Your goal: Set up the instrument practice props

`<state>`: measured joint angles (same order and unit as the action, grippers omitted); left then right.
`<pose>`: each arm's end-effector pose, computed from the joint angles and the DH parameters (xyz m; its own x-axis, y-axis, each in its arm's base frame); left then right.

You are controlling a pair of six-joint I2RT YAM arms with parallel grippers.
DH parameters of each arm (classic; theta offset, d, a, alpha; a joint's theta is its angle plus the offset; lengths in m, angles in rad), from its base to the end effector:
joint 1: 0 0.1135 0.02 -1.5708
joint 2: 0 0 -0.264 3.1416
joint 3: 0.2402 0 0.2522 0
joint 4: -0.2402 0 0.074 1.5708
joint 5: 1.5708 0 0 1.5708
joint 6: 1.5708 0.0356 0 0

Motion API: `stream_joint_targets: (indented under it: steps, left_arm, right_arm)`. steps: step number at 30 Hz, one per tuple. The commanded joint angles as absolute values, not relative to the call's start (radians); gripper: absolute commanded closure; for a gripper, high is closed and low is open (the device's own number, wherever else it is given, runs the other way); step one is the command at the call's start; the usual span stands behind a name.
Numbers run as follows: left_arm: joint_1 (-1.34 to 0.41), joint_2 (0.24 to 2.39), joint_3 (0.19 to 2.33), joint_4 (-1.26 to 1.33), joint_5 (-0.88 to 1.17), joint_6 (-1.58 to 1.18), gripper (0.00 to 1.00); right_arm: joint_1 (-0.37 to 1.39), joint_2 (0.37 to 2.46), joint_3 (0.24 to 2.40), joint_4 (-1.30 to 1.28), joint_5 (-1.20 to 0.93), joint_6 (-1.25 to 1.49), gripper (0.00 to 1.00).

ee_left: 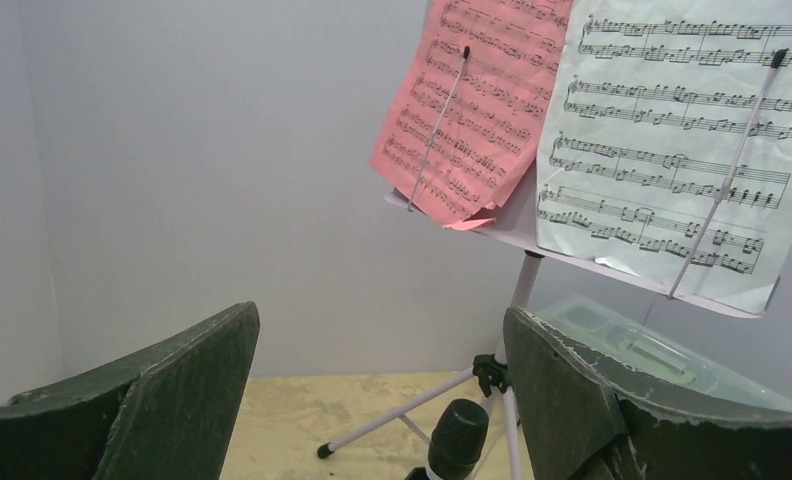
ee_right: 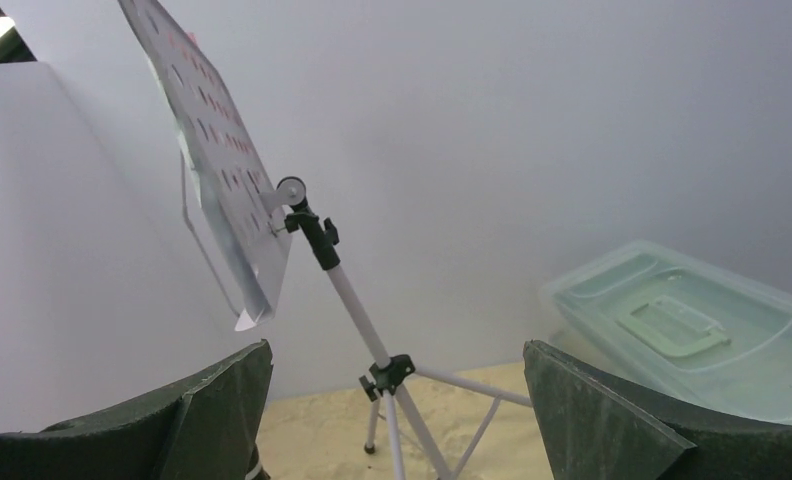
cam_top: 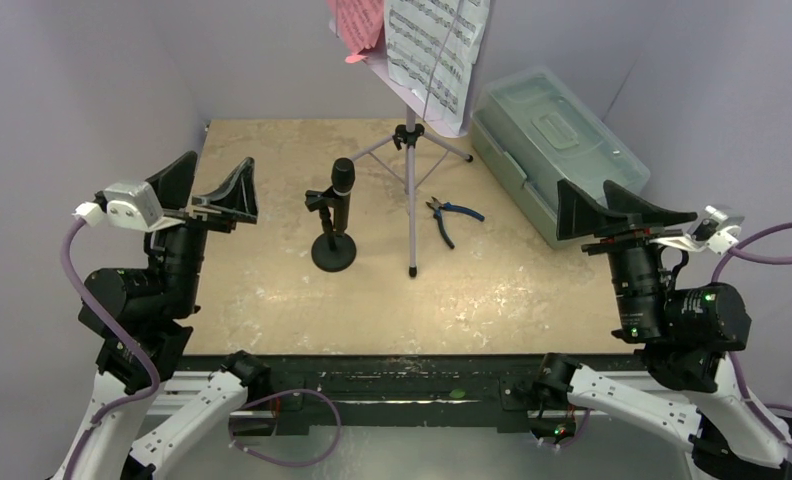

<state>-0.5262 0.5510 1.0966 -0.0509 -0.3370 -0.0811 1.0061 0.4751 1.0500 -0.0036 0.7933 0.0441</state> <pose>0.0647 -0.0240 0.4812 0.3912 -0.3156 -0.8645 0.2549 0.9398 -0.2278 0.0436 0.0214 0.4713 0.2771 0.4952 -0.8234 -0.2843 0.8608 0.4221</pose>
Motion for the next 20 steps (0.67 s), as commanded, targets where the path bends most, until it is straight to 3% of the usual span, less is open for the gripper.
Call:
stream_joint_targets:
  steps: [1, 20]
  left_arm:
    - [-0.529, 0.586, 1.159, -0.015, -0.327, -0.017, 0.08]
    - [-0.529, 0.598, 1.173, 0.068, -0.334, 0.046, 0.08]
  right_arm:
    - [1.008, 0.467, 1.085, -0.016, 0.857, 0.020, 0.01]
    - [1.008, 0.453, 1.069, 0.104, 0.831, -0.096, 0.01]
